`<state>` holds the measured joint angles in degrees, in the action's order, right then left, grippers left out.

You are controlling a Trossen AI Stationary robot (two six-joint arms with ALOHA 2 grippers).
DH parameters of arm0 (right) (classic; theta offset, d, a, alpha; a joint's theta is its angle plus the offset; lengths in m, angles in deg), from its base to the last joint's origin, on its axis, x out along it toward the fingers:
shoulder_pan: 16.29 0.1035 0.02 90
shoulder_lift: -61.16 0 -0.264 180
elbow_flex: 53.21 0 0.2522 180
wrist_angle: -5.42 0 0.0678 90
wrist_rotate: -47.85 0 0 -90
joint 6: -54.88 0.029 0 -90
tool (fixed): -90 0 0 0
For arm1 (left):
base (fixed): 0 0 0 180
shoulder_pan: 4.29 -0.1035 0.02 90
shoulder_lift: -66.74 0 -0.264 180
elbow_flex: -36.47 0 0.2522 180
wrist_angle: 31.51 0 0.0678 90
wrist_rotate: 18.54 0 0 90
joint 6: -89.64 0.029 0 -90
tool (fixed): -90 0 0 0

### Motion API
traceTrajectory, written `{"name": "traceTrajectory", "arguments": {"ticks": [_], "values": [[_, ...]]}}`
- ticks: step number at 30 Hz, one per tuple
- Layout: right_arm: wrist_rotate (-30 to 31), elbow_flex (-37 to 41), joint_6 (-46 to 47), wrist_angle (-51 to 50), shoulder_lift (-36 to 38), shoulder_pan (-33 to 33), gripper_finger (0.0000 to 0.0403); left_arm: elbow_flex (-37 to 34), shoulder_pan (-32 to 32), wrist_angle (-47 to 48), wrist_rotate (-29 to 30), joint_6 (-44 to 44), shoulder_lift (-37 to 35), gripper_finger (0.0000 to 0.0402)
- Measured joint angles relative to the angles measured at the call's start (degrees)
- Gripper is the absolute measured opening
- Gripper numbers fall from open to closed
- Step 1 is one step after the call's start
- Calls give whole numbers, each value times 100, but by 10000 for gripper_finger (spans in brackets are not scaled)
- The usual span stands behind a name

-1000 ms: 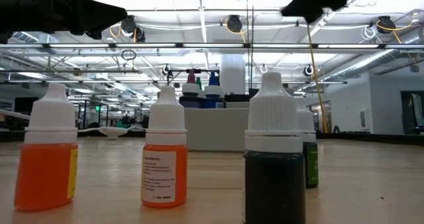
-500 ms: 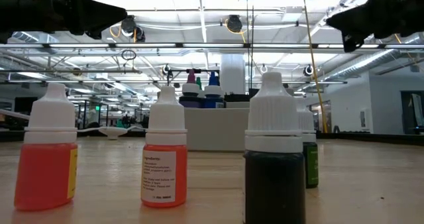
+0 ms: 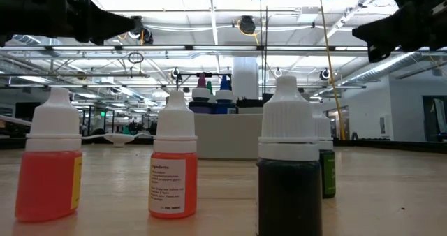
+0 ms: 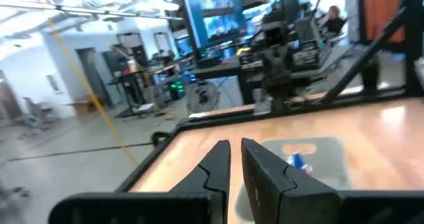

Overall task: Pick & Place food coloring
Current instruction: Put the small orange food coloring bottle into the gray container

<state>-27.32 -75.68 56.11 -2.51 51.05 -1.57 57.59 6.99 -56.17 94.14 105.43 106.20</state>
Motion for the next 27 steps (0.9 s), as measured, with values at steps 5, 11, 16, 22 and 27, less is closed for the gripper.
{"name": "traceTrajectory", "arguments": {"ticks": [5,11,16,22,27], "values": [[0,261,-82,404,4,0,1,-2,-2,112,139,250,2,47],[-9,623,-356,1222,9,2,1,-2,0,-105,133,-339,0,47],[-9,653,-408,1320,3,2,1,51,0,189,166,-818,106,47],[-7,660,-657,1320,4,2,1,1313,339,2258,98,-1313,973,46],[-4,664,-648,1331,4,2,1,3097,1055,4405,78,-1512,2313,46]]}}
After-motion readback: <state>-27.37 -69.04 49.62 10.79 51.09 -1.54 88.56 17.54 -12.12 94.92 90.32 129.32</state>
